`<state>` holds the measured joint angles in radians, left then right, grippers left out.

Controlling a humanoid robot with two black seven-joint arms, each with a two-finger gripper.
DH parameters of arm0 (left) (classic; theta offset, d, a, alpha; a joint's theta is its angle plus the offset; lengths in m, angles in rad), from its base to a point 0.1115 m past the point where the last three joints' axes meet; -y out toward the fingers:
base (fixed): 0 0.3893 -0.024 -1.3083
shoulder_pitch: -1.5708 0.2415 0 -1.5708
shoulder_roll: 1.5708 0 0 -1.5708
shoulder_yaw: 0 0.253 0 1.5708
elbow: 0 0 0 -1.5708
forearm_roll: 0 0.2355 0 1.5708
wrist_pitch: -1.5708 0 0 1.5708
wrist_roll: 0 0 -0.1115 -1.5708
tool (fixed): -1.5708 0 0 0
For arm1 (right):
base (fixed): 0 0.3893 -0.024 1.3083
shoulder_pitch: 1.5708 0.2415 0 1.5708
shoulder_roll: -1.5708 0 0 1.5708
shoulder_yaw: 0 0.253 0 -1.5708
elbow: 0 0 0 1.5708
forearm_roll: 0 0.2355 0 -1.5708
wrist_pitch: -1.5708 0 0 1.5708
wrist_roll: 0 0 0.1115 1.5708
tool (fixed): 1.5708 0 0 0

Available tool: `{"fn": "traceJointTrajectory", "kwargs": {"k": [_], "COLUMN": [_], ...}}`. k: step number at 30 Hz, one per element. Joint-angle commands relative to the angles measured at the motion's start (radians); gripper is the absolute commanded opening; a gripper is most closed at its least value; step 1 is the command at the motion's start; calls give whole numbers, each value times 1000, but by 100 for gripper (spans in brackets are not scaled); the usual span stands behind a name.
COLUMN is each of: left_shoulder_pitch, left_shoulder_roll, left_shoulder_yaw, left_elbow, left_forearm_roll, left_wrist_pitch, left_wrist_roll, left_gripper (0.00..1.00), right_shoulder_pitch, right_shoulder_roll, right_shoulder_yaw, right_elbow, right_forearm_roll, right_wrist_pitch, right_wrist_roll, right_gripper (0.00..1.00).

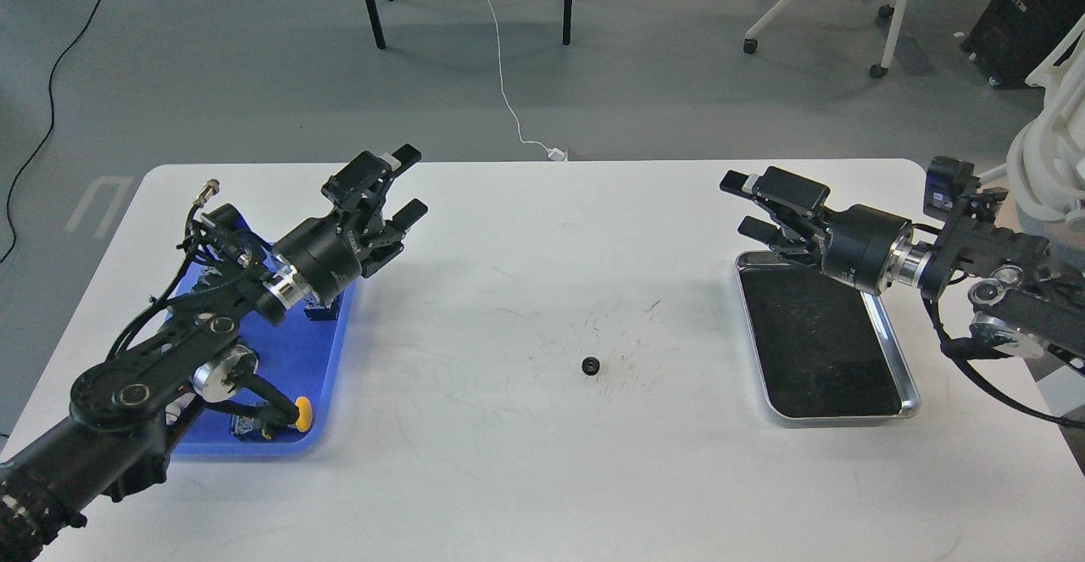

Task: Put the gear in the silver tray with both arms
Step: 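Reach right gripper to the gear on the table and grasp it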

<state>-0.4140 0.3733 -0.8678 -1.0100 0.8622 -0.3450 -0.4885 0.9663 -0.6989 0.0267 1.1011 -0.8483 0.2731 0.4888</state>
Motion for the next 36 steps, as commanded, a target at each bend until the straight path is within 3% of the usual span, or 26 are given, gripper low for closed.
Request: {"fn": "traceJointTrajectory", "kwargs": {"k": [1,9,15,18,22,30,34,36], "left_shoulder_pitch": [115,176,178,187,193,210,216,216], "left_shoulder_roll": [1,-2,-10,-7,-5,-7,-8,-5], "left_shoulder_yaw": [-123,-206,-206,-204,-204,-204,-204,-204], "left_elbow": [-59,-76,-97,-114,-121,-128,-131,-131], "left_forearm_roll": [-34,-157,-155,-155,-155,-153,-150,-150], "left_wrist_pitch": [-17,-54,-49,-52,-51,-52,-51,-52], "left_wrist_roll": [0,0,0,0,0,0,0,0], "left_gripper": [98,98,98,98,98,98,98,98], "right_shoulder_pitch": [187,488,512,505,505,485,470,468], "right_shoulder_roll": [54,327,530,596,653,665,667,667], "right_shoulder_yaw": [-221,-593,-705,-744,-812,-829,-831,-831], "right_elbow": [-1,-43,-115,-141,-170,-170,-170,-170], "right_forearm_roll": [-168,-374,-449,-460,-460,-459,-459,-459], "right_wrist_pitch": [0,-2,-29,-110,-178,-181,-186,-189], "right_wrist_roll": [0,0,0,0,0,0,0,0], "right_gripper": [99,99,98,95,90,78,61,59]}}
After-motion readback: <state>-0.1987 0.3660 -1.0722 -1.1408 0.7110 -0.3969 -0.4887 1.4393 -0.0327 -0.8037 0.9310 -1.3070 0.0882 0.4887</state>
